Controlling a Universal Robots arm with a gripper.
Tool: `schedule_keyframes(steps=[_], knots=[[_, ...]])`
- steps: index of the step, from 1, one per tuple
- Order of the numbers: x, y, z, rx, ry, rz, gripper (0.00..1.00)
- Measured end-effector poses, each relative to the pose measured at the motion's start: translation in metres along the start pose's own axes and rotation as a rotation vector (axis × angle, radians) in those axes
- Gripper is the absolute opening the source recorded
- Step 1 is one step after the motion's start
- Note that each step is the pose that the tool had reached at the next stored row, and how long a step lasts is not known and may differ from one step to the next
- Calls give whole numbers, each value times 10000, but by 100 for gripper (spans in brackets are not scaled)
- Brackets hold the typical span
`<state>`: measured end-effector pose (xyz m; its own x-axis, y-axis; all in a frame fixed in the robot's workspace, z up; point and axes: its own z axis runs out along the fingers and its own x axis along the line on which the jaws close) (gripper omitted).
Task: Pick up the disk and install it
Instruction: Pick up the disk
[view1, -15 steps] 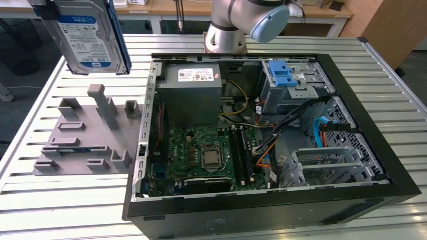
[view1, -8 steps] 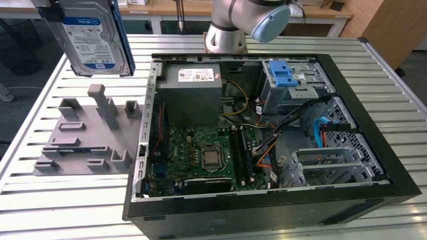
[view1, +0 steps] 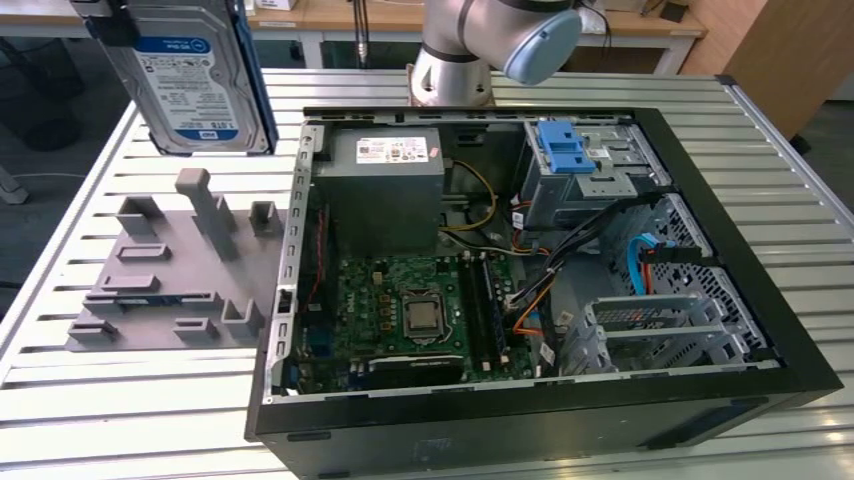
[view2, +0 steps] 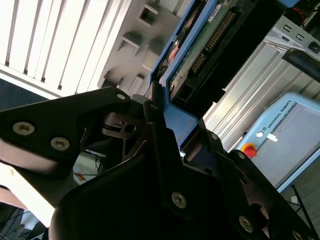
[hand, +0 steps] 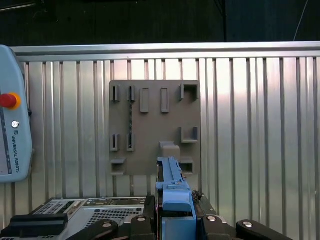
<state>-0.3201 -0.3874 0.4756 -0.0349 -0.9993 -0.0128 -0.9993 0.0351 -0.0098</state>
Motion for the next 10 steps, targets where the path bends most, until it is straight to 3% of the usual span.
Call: schedule_keyframes(steps=[10], knots=[[38, -96, 1, -1, -1, 16, 36]])
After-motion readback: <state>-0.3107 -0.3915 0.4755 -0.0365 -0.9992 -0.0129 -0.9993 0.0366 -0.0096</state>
